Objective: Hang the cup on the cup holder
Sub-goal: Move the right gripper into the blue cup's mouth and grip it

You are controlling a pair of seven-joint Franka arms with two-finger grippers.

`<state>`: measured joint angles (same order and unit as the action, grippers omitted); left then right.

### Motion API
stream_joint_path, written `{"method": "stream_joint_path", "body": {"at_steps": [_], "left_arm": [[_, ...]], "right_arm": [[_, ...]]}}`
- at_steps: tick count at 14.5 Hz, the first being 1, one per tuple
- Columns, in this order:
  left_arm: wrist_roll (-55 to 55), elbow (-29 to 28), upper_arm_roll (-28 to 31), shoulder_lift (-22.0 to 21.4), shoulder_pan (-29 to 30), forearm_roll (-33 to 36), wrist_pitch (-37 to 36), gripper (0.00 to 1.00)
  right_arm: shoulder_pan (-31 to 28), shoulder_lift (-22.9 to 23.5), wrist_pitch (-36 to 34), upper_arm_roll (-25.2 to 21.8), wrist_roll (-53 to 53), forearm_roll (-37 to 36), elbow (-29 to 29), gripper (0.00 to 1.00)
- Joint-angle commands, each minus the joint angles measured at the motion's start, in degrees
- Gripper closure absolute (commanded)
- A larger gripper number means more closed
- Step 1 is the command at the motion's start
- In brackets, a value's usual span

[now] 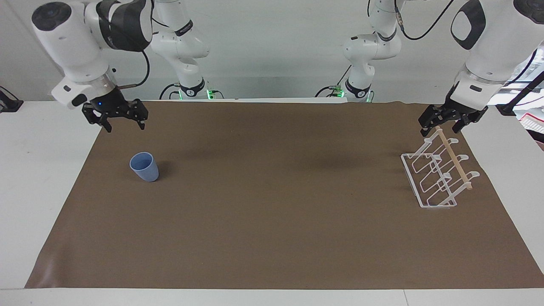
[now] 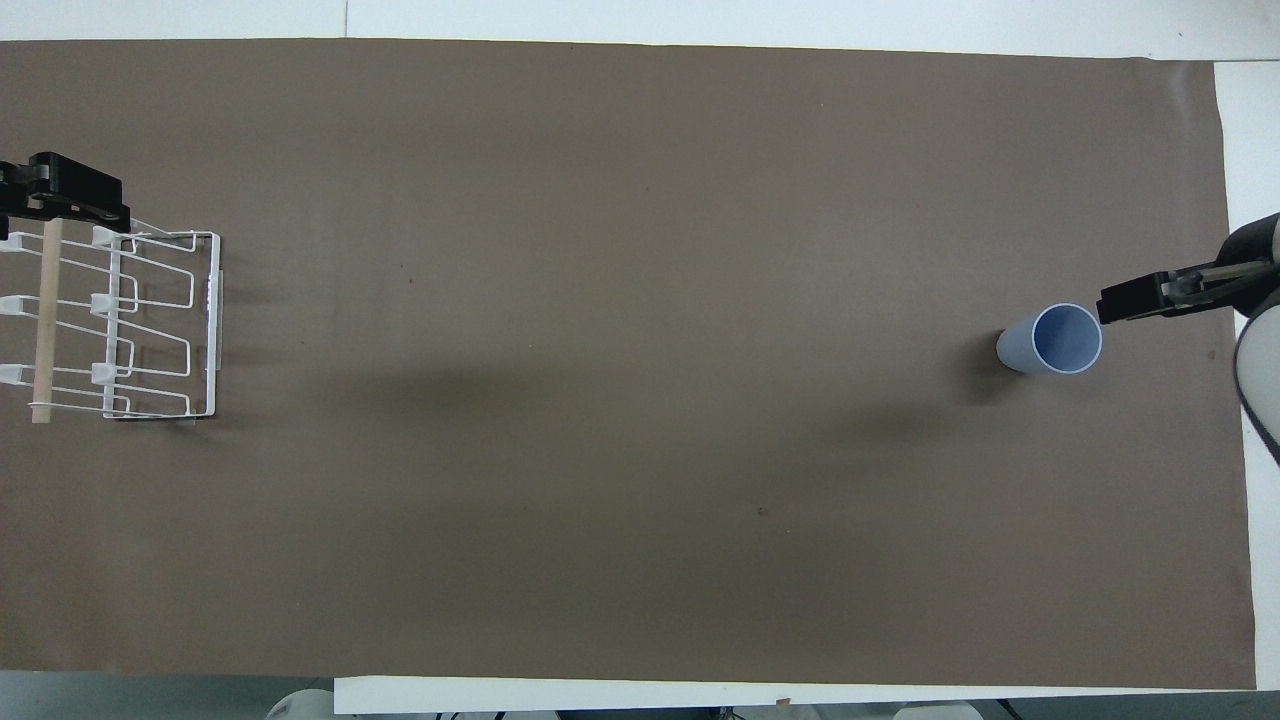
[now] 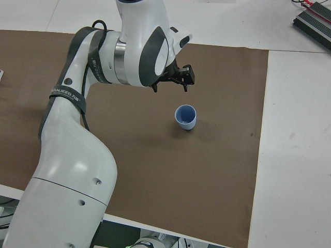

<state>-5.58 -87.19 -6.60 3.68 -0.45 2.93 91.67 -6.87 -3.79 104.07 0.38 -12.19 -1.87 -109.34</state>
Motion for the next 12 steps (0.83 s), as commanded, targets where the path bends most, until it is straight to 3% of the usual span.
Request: {"method": "stream_joint_path", "body": {"at_steps": [1,5,12], "left_arm": [[-0.57,-2.89,0.27,-2.28,0.01,1.03,-0.09,0.0],[-0.57,-2.98,0.27,-2.36,0.01,1.03,-0.53,0.0],[-0.66,-3.16,0.27,-2.36,0.1,1.03,-0.18,0.0]], "right_arm": [[-3.84,1.92,5.78,0.33,-2.75,0.47,-4.57,0.01],[-5.7,8.35,11.49,0.41,-3.46,0.82,-6.32,0.01],[-5.7,9.33,18.27,0.41,-5.47,2.49,-11.69,0.07]]}}
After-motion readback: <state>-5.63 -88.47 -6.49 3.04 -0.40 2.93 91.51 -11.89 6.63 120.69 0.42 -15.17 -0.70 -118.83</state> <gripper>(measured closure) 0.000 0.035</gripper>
